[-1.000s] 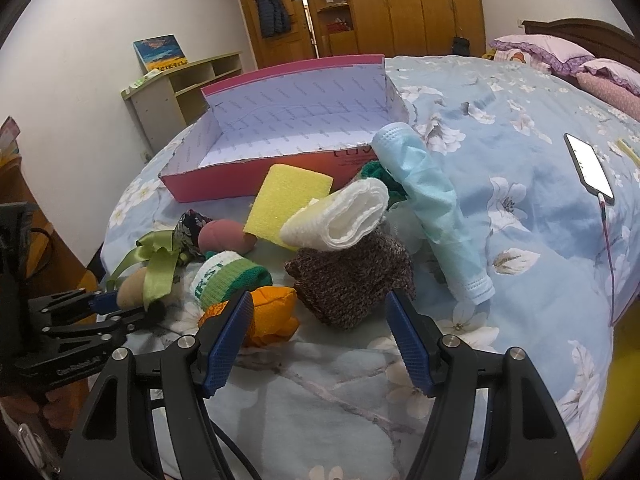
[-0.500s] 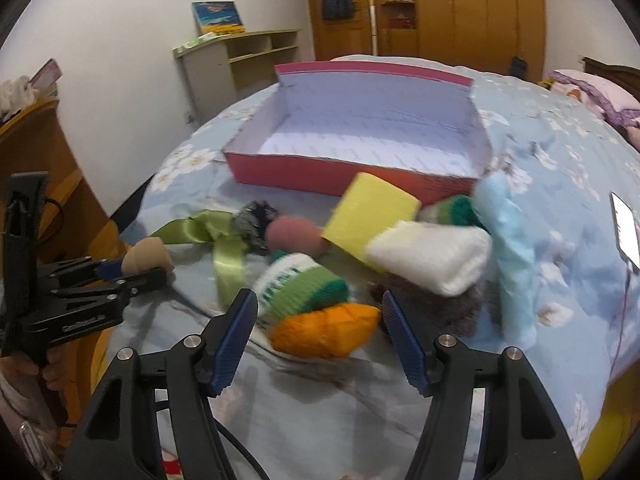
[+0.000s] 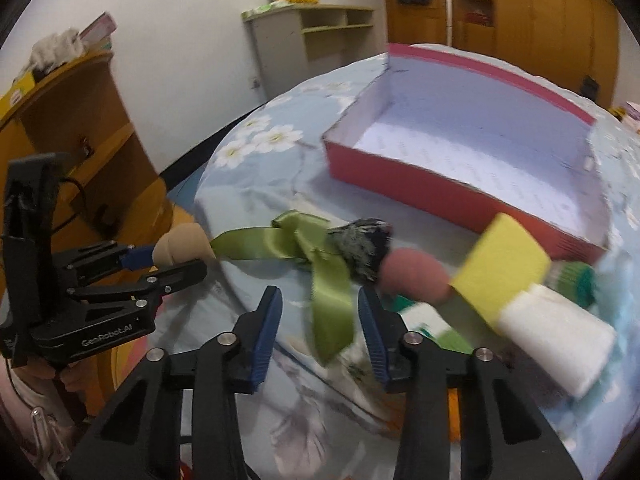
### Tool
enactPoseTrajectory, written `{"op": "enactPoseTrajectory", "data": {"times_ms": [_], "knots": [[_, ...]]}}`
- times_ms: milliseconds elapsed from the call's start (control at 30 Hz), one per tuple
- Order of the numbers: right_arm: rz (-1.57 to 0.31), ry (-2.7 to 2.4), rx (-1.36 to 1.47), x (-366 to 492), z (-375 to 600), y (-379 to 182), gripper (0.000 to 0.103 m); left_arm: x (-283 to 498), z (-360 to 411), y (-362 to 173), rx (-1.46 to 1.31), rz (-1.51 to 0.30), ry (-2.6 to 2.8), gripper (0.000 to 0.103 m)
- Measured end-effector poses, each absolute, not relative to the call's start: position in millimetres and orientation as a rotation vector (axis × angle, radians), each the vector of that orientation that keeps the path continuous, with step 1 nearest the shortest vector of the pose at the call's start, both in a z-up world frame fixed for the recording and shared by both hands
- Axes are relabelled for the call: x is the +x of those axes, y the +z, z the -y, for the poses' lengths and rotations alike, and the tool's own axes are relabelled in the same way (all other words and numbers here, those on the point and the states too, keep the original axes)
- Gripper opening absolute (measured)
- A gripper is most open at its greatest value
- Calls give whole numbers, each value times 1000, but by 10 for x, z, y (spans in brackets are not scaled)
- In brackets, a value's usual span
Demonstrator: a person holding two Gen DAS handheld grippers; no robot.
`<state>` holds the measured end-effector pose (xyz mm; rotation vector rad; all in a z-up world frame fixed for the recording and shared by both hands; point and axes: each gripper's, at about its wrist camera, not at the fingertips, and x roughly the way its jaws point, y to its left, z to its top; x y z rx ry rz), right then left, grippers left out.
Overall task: Organize soft objects
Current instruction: 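Grasp the green ribbon bow with the right gripper while left holds the tan ball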
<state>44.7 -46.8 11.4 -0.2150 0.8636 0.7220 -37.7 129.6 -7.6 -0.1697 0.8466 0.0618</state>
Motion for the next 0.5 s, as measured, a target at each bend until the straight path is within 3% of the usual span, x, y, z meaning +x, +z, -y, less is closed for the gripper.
{"op": "enactPoseTrajectory", "data": {"times_ms": [500], "knots": [[-890,740,-349,694,-125,-217,40,-434,-1560,-184,-235,-852,112,41]]}}
